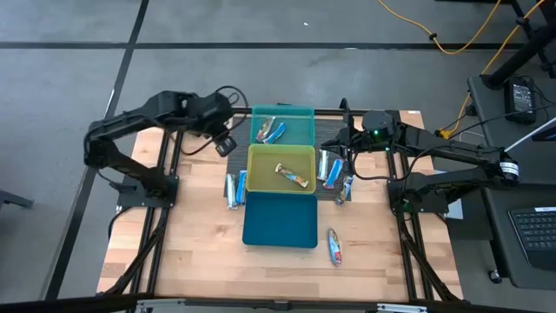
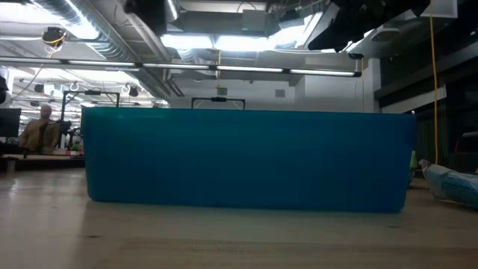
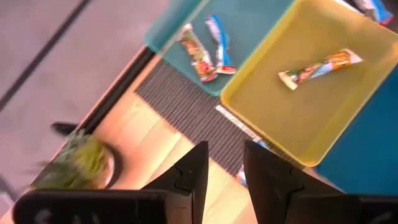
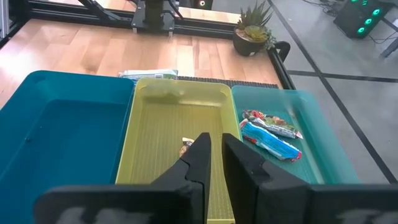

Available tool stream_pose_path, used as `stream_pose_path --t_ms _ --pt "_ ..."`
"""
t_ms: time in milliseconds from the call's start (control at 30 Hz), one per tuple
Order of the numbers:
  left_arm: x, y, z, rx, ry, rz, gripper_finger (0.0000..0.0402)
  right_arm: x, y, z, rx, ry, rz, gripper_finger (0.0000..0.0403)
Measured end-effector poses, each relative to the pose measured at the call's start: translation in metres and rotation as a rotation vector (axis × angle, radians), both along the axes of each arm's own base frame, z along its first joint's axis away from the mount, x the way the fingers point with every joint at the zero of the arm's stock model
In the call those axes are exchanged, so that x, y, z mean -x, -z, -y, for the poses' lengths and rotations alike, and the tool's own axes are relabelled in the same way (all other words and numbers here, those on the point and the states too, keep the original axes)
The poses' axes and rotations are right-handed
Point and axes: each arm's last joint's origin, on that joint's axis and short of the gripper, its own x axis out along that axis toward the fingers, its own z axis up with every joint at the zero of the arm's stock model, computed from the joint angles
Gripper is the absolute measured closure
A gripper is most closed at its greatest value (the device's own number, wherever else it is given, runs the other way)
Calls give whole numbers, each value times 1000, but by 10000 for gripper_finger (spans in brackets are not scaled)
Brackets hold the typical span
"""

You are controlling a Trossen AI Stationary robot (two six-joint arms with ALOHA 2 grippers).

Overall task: Pick and place Granola Bars by type
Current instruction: Put the yellow granola bar into the yellow bin

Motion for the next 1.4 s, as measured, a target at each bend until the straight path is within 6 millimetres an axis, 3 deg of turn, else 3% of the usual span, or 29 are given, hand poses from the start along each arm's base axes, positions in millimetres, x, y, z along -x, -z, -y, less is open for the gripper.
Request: stream_pose_path --t_ms 200,367,567,900,1200,1400 --pt "21 -9 26 -72 -85 19 309 0 0 0 0 0 0 359" --pt "25 -3 46 -101 -101 -4 311 0 0 0 0 0 0 359" --pt "28 48 68 -64 -108 -31 309 0 0 0 -1 0 0 359" --pt "22 130 85 249 -163 78 308 0 0 0 -6 2 1 359" --pt "16 155 83 324 -271 147 297 0 0 0 -3 1 1 359" --pt "15 167 80 377 -301 149 254 0 0 0 0 0 0 359"
